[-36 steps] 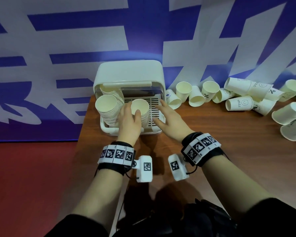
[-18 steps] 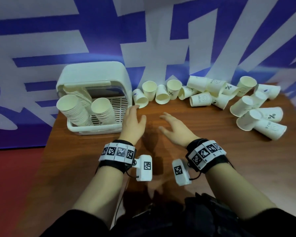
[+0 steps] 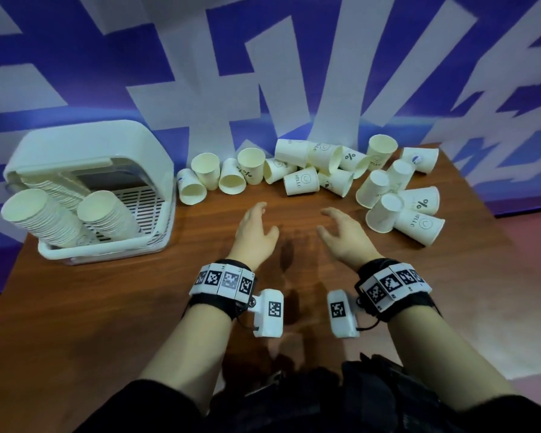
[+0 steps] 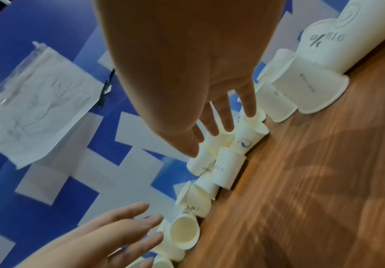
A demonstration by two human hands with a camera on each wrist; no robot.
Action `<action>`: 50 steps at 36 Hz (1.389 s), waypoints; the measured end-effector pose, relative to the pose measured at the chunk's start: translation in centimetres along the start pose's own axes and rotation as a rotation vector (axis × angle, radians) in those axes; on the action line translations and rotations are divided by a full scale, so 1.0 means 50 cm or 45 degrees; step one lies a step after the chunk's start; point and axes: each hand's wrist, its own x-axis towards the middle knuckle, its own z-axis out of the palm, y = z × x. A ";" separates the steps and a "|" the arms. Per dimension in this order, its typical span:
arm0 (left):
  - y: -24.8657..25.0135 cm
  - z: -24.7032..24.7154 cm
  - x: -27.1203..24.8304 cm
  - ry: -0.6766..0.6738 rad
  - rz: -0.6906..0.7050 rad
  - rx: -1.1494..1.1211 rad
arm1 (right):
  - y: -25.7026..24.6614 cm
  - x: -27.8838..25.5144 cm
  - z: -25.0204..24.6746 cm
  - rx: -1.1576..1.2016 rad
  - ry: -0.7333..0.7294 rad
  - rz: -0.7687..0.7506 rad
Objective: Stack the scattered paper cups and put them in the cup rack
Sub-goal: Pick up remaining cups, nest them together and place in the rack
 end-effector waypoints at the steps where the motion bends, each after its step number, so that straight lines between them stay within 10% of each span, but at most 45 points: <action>1: 0.010 0.014 0.004 -0.015 0.008 -0.002 | 0.016 0.000 -0.010 0.010 0.036 0.018; 20: 0.220 0.257 0.115 -0.363 0.272 0.177 | 0.267 -0.002 -0.165 0.217 0.652 0.559; 34: 0.266 0.376 0.210 -0.563 0.486 0.517 | 0.348 0.022 -0.176 0.260 0.642 0.894; 50: 0.231 0.401 0.211 -0.526 0.514 0.566 | 0.354 0.029 -0.151 0.400 0.564 0.859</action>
